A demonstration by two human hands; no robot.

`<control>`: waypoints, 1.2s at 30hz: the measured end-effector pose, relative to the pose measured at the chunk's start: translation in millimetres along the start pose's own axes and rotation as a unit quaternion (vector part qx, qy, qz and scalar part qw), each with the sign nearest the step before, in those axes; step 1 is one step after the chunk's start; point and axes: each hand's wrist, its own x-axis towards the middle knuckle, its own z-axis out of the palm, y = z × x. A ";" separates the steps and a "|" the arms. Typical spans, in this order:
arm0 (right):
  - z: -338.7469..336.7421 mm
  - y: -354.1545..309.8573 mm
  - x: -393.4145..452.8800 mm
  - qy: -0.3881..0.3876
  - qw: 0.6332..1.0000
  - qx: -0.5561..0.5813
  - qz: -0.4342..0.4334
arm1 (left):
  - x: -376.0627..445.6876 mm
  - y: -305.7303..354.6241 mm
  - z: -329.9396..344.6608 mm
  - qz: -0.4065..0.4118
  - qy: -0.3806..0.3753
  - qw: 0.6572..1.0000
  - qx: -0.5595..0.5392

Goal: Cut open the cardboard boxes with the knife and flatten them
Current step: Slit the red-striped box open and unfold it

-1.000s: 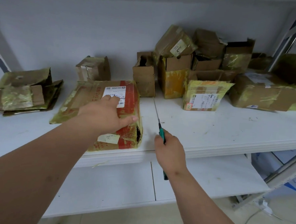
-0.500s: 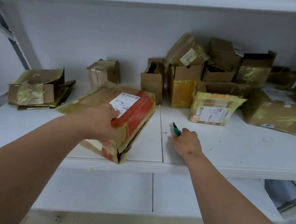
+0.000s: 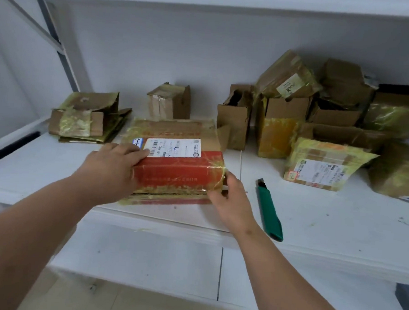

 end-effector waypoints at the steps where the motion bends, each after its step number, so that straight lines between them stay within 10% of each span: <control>1: 3.4 0.4 -0.7 0.012 1.000 0.002 0.002 | -1.3 2.0 0.6 -0.001 0.009 1.000 0.001; 23: 22.3 10.3 -26.6 0.031 0.999 -0.016 -0.005 | -17.0 1.9 20.8 0.015 0.072 0.996 0.059; 30: 18.9 5.1 -26.4 0.050 0.998 0.009 0.043 | -20.0 -16.0 -18.5 0.046 -0.038 0.986 -0.154; 36: 29.9 -17.7 -19.1 0.149 0.984 -0.086 0.039 | -12.1 -18.3 -26.5 -0.072 0.033 0.933 -0.351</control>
